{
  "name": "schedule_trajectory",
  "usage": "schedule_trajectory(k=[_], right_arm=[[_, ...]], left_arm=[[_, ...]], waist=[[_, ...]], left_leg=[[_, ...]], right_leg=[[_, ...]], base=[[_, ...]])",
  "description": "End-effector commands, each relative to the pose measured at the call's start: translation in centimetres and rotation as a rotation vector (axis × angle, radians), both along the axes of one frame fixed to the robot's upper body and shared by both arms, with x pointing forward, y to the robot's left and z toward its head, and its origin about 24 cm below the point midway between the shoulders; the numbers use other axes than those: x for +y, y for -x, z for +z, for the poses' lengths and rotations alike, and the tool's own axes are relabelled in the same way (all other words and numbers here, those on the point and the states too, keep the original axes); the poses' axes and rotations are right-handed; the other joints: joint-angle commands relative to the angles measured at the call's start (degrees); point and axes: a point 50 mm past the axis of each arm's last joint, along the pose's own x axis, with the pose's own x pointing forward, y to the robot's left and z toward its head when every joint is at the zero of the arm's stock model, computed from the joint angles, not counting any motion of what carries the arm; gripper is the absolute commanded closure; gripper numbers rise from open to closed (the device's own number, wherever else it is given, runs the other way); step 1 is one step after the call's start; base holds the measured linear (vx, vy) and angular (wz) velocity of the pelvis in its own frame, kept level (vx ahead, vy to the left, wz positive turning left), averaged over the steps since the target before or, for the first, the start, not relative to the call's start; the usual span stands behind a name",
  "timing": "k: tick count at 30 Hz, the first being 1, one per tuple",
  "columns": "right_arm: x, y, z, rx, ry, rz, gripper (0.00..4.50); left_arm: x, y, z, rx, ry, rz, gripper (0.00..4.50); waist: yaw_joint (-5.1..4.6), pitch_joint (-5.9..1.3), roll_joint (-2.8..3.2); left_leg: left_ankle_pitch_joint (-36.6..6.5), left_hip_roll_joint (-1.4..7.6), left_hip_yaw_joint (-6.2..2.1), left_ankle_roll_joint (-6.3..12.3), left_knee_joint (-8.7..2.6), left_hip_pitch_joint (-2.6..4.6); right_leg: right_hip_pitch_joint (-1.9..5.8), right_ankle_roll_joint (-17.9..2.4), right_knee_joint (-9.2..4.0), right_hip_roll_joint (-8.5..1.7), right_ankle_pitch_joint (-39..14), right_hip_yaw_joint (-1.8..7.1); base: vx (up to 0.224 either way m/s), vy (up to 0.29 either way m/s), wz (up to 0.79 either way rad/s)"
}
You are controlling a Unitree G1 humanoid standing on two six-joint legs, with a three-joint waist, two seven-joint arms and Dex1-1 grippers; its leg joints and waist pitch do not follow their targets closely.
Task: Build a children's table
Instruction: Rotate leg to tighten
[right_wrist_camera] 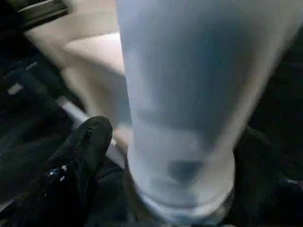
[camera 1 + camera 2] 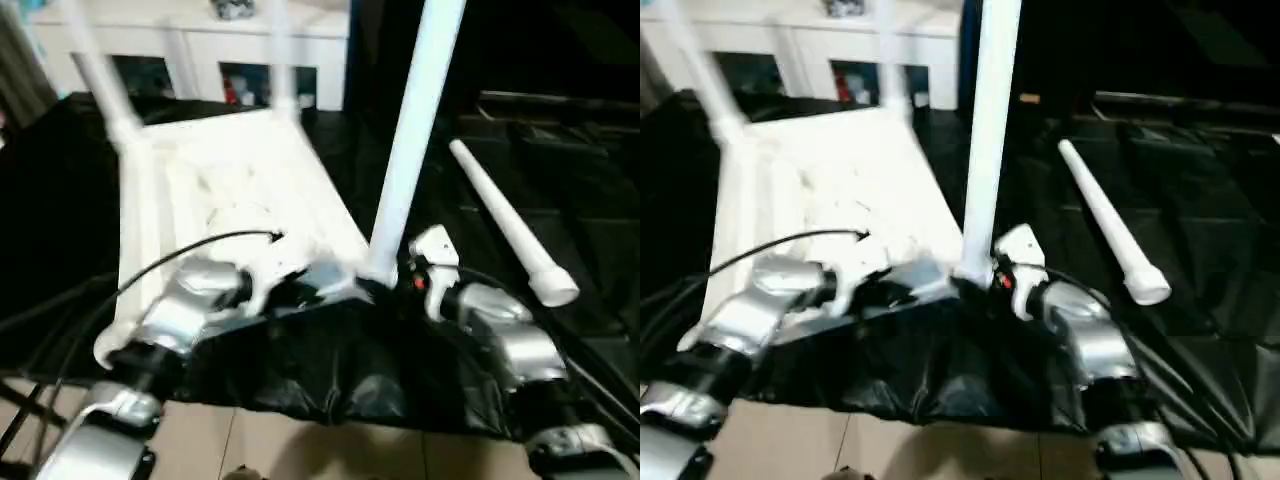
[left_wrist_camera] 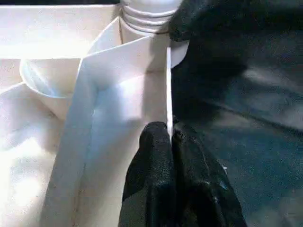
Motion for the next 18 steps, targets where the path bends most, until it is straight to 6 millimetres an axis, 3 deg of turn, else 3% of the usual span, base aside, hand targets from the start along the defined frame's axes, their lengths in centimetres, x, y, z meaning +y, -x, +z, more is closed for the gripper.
schedule_trajectory(k=[1,3,9,16,17,18], right_arm=[[2.5,1.2,-0.1,0.02,-0.022,0.221,0.6],[2.0,1.1,0.2,0.007,-0.003,0.246,0.6],[1.9,1.3,0.3,0.013,0.0,0.261,0.6],[2.2,1.8,-0.2,0.043,0.001,0.31,1.24],[2.3,1.8,-0.2,0.046,-0.005,0.31,1.29],[2.5,1.8,-0.3,0.052,-0.02,0.298,1.33]], left_arm=[[-1.6,0.3,1.0,-0.039,0.044,-0.102,4.5],[-0.8,0.3,1.1,-0.028,0.031,-0.113,4.5],[0.5,0.2,1.1,-0.031,-0.001,-0.101,4.5],[0.6,0.1,1.1,-0.026,0.01,-0.088,4.5],[0.6,0.1,1.1,-0.025,0.016,-0.082,4.5],[0.5,0.0,1.1,-0.022,0.024,-0.061,4.5]], waist=[[0.22,-3.53,-0.32],[0.72,-3.52,-0.22],[0.83,-3.61,-0.36],[1.23,-3.69,-0.38],[1.25,-3.7,-0.32],[1.34,-3.75,0.34]], left_leg=[[-13.8,1.74,0.01,2.89,-3.18,0.35],[-13.8,1.8,-0.11,2.55,-3.27,0.34],[-13.2,1.7,-0.17,2.12,-3.23,0.26],[-12.1,1.68,-0.14,2.37,-3.09,0.2],[-12.2,1.68,-0.15,2.32,-3.09,0.23],[-12.4,1.69,-0.25,2.1,-3.08,0.24]], right_leg=[[2.91,-10.6,-3.48,-4.58,-15.2,2.54],[2.81,-10.2,-3.37,-4.65,-16.0,2.57],[2.88,-10.1,-3.21,-4.66,-15.3,2.54],[2.9,-10.5,-3.01,-4.68,-14.2,2.5],[2.89,-10.4,-3.02,-4.68,-14.4,2.49],[2.87,-10.4,-2.95,-4.7,-14.5,2.51]], base=[[0.0,0.0,0.0],[0.0,0.0,0.0],[0.0,0.0,0.0],[0.0,0.0,0.0],[0.0,0.0,0.0],[0.0,0.0,0.0]])
